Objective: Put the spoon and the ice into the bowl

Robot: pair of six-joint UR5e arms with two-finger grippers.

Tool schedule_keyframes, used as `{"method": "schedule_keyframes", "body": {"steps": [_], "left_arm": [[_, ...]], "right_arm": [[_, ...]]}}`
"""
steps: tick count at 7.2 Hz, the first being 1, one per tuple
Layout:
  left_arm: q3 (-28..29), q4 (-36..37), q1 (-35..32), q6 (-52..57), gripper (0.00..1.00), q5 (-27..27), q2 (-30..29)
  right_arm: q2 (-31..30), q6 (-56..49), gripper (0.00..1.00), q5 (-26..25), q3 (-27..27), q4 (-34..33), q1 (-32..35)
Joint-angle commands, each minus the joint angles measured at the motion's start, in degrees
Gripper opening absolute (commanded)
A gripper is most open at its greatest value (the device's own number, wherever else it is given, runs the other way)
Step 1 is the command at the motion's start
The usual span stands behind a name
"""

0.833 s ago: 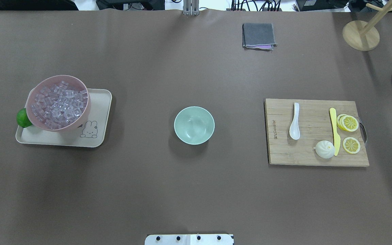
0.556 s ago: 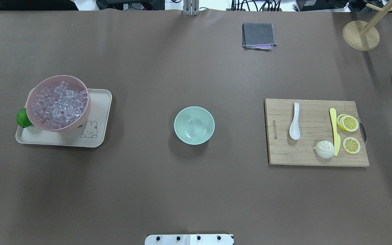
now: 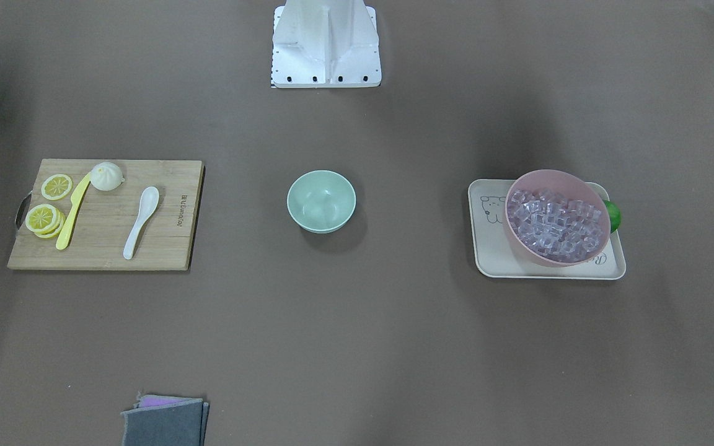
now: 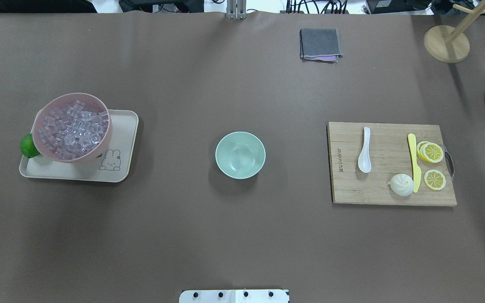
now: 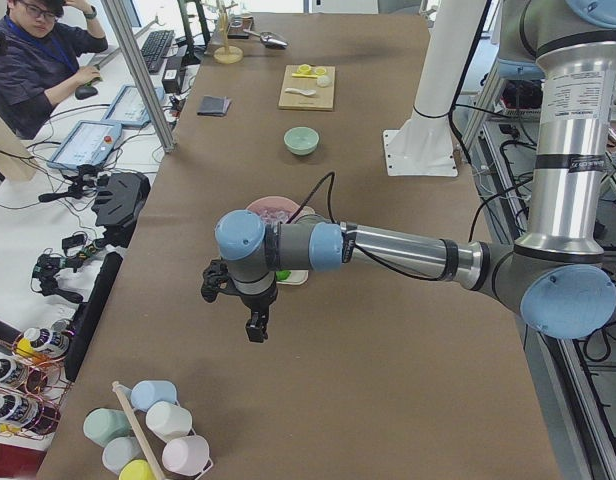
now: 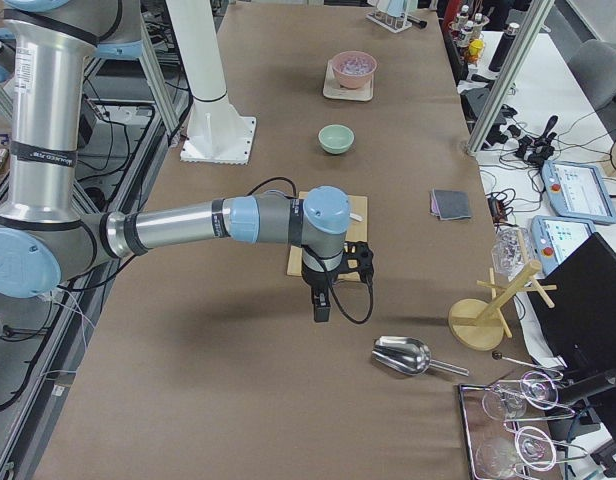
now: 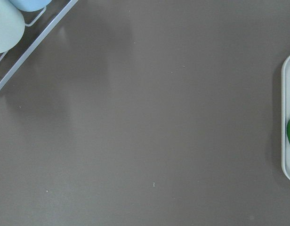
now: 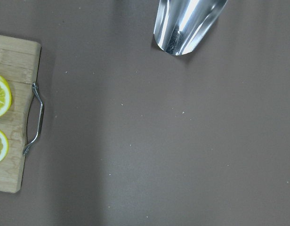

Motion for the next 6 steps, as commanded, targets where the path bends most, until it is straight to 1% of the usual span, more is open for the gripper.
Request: {"method": "schedule_keyframes", "body": {"steps": [1,2,4,6], "left_arm": [[-0.67,-4.3,-0.08,-0.39,0.98,-0.03,-0.23],[-0.76,-8.85,-0.09,-0.39,0.98,-0.03,0.29],[-0.15,-15.98,-0.09,-0.48,0.98,-0.12,-0.57],[0.46,-25.37,-0.17,-0.66,0.98,0.06,0.38]], "right_arm": [[0.17,0.05,1.0,1.23,2.45,0.04,-0.12],[0.35,0.23,1.0,1.94,2.63,0.21,-0.13],[0.09,0.75,1.0,6.84,3.42,8.6,-0.04],[0.0,1.45,1.0,7.04,3.33,12.41,0.05]]}}
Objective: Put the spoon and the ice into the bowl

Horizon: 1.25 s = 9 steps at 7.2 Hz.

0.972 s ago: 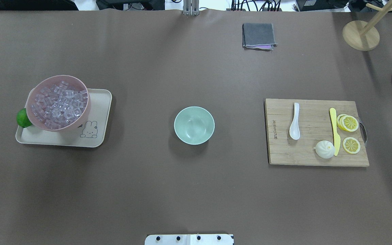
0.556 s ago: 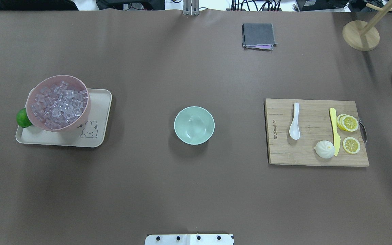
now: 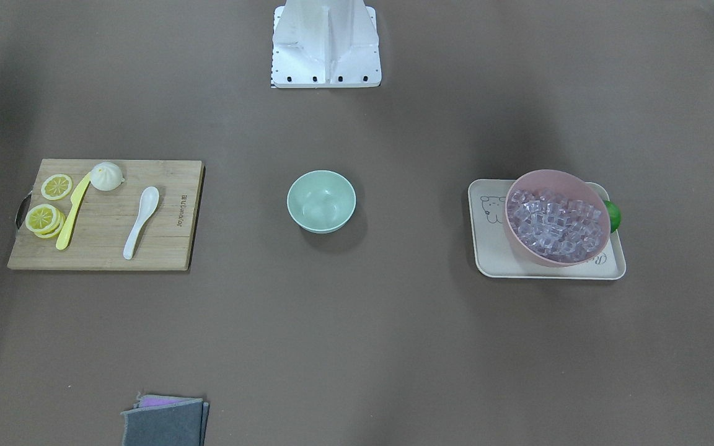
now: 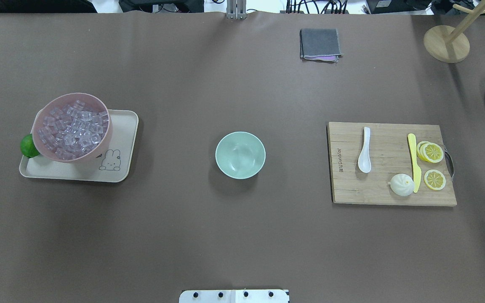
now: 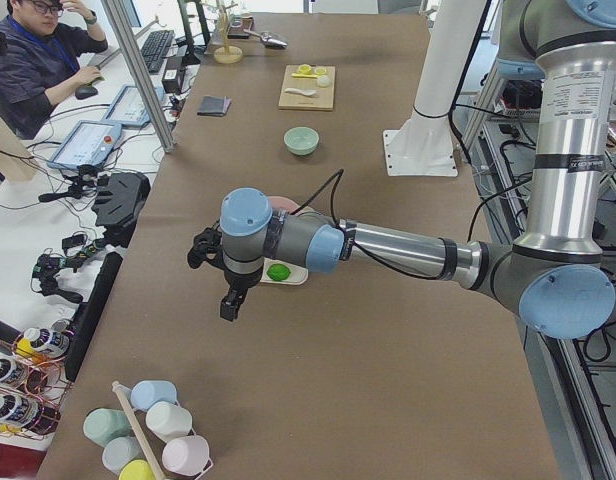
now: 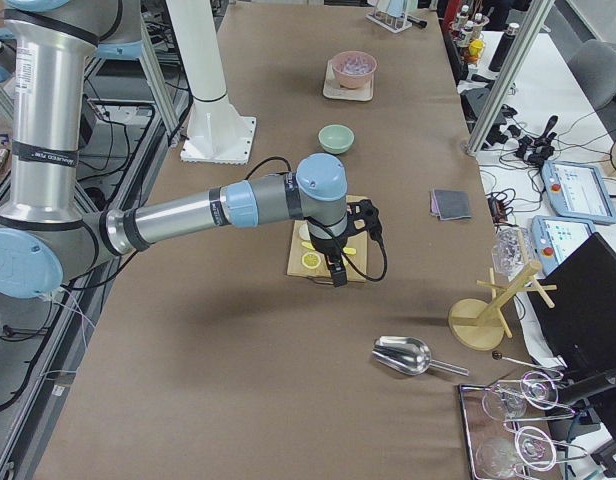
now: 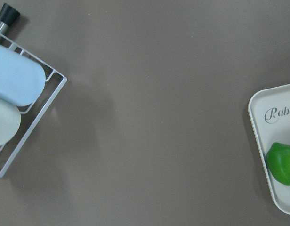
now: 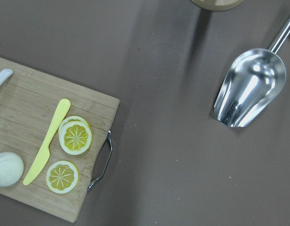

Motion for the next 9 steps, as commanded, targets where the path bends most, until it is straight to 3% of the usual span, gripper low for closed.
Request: {"method": "schedule_keyframes", "body": {"steps": [1,3,5,7,9], "left_arm": [[0.93,-6.84,-0.03,-0.1,0.98,0.06,0.21],[1.46,-9.55,-0.03,-4.57,0.98,-0.03,-0.85],[0.51,-16.51,1.19,-11.13,0.98,-0.12,-1.02],[-0.38,-22.81,7.66,-26.01,0.98,-0.38,-0.68],[-0.56,-34.93,15.83,-48.96,0.98,0.32,0.2]], "right_arm": [[-0.04,0.68,1.0,-0.05,-0.13,4.78,0.07],[-1.09,0.94,1.0,-0.14,-0.31,11.72,0.51],[-0.04,9.95,1.0,0.3,-0.14,12.71,-0.36],[2.32,27.56,1.0,-0.22,0.13,18.99,-7.88],[3.65,46.13,1.0,-8.44,0.39,27.01,-19.11]]}}
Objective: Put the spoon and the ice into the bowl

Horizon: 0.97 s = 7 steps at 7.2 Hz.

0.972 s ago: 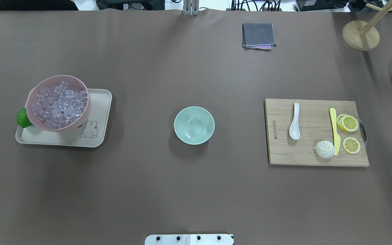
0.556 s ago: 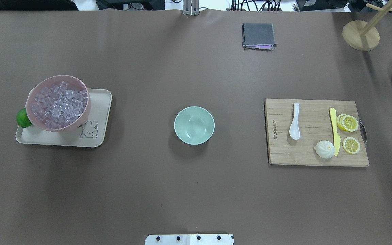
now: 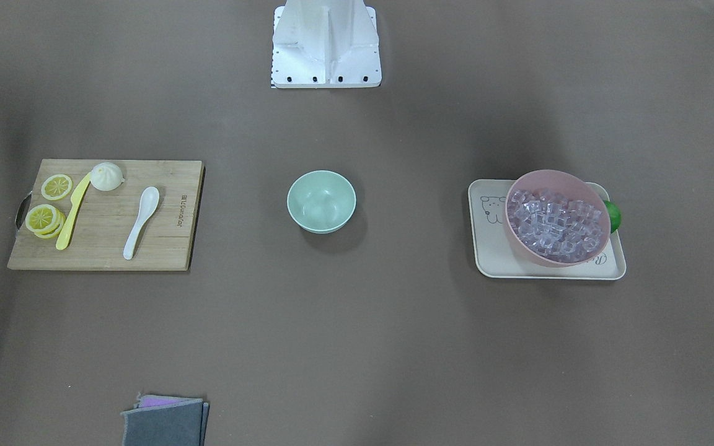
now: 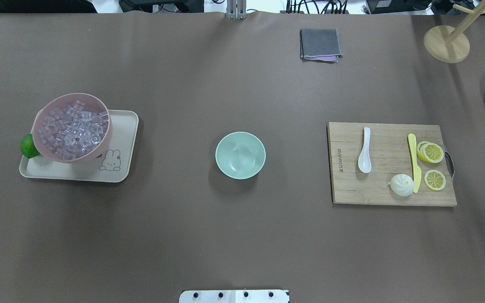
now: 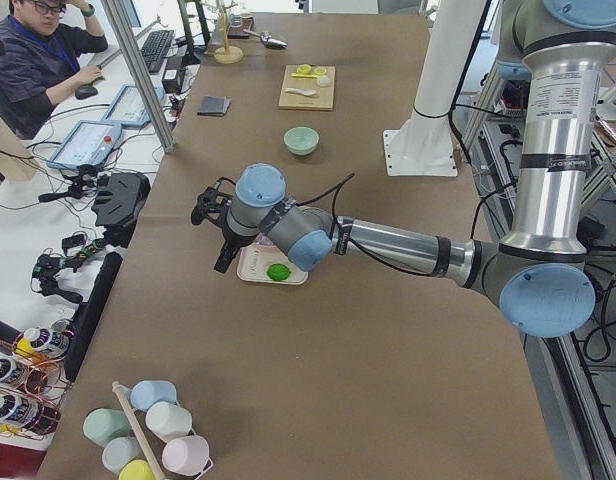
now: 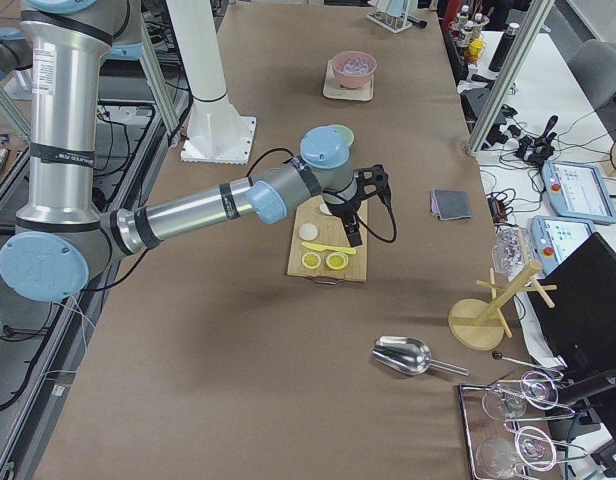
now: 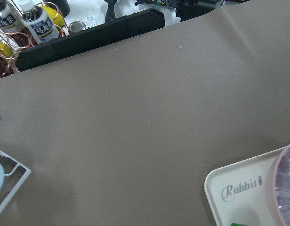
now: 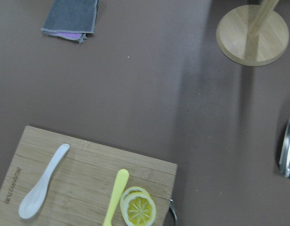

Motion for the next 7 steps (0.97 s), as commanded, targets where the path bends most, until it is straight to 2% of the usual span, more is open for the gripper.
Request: {"method": "schedule_keyframes", "body": {"steps": [1,2,4,6,7], "left_arm": [[-1.04,-7.73,7.81,-17.12,0.98,0.62,0.47],[-2.44,-7.74,10.97,-21.08,0.98,1.57,0.3],[-5.52,-7.56,20.53,-28.91,0.98,11.29,0.04],[-5.71,-6.78,27.15,-31.67,0.98,19.13,-0.05],[-5.53,-5.38,28.56,-31.67,0.98,20.99,-0.05]], "right_arm": [[1.76,18.36,0.99,-9.54,1.3,4.87,-11.68],[2.29,23.31,0.99,-14.46,1.92,4.96,-16.61],[4.48,29.31,0.99,-21.69,2.11,4.87,-23.48],[4.58,30.3,0.99,-23.3,2.19,4.87,-24.74],[4.58,30.3,0.99,-23.3,2.19,4.87,-24.92]]}}
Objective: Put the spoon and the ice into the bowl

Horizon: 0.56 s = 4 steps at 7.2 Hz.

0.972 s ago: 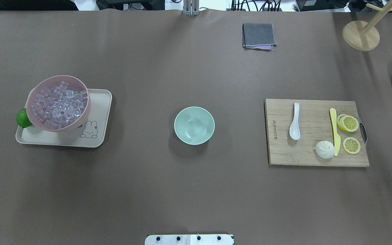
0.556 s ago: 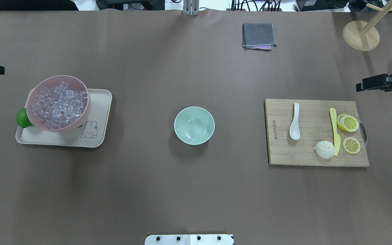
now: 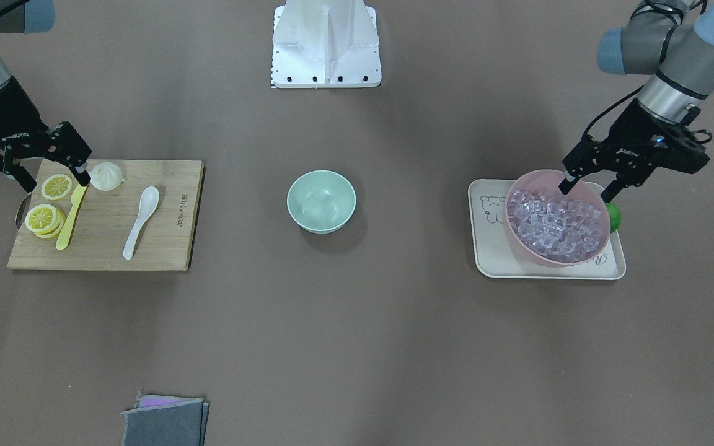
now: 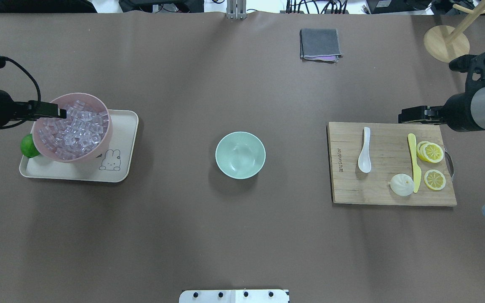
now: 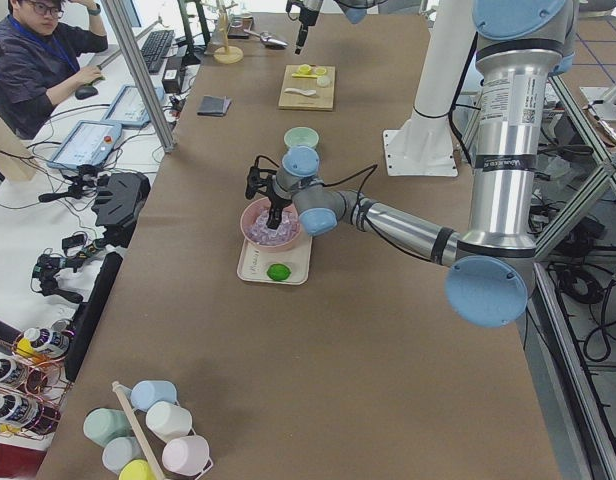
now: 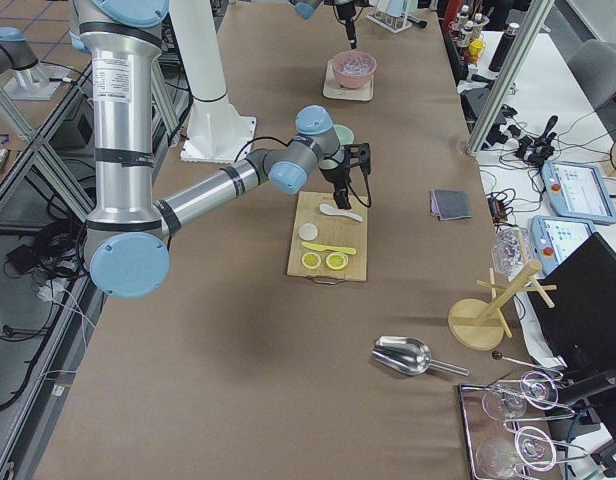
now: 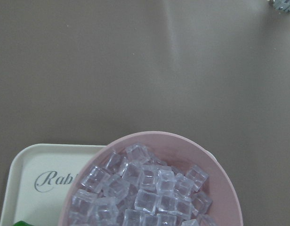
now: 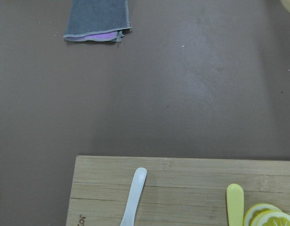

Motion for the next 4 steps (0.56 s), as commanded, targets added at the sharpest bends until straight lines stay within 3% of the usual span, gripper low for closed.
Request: {"method": "schedule_keyframes", "body": {"steps": [1,4], "left_arm": [[0.14,2.39,4.46,-0.64,0.97,6.09,-0.2],[1.9,2.58,8.95,-0.64,0.93,10.94,-0.47]], "right_arm": [[0.05,0.3,0.99,-0.41,0.04,0.09,-0.57],[0.05,0.3,1.0,-0.5,-0.05,0.0,-0.57]]}}
